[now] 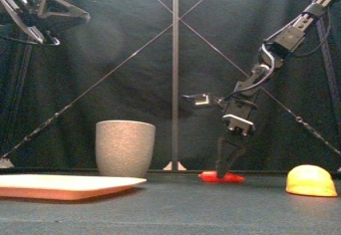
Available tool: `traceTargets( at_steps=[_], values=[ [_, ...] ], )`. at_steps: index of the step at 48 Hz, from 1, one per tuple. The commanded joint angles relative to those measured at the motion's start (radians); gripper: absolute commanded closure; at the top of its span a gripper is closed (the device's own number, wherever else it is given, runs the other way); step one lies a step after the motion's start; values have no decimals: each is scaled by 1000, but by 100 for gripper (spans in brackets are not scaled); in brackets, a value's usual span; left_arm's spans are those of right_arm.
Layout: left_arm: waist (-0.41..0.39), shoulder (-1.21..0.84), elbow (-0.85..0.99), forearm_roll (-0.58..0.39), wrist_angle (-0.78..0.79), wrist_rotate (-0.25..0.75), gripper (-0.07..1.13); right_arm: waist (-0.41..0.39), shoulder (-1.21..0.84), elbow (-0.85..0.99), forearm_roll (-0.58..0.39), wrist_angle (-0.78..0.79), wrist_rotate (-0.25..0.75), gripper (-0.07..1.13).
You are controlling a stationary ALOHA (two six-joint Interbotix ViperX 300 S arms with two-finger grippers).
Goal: Pick the red chile then place it on the pink plate
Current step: Place red chile on the pink plate
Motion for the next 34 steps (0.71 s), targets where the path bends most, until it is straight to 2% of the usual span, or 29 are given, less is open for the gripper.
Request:
traceTargets(
  at_steps=[1, 8, 23, 34],
  values=[
    [2, 3, -12, 2, -5, 2, 109, 23, -40, -35, 6, -3, 5, 63],
    [2, 3, -12, 2, -3, 2, 109, 101, -78, -97, 43, -3, 8, 63],
    [2, 3, -12, 2, -5, 2, 109, 359, -21, -322, 60, -17, 3, 62],
    [2, 3, -12, 2, -3, 2, 109, 416, 149, -488, 80, -114, 8, 58]
  ],
)
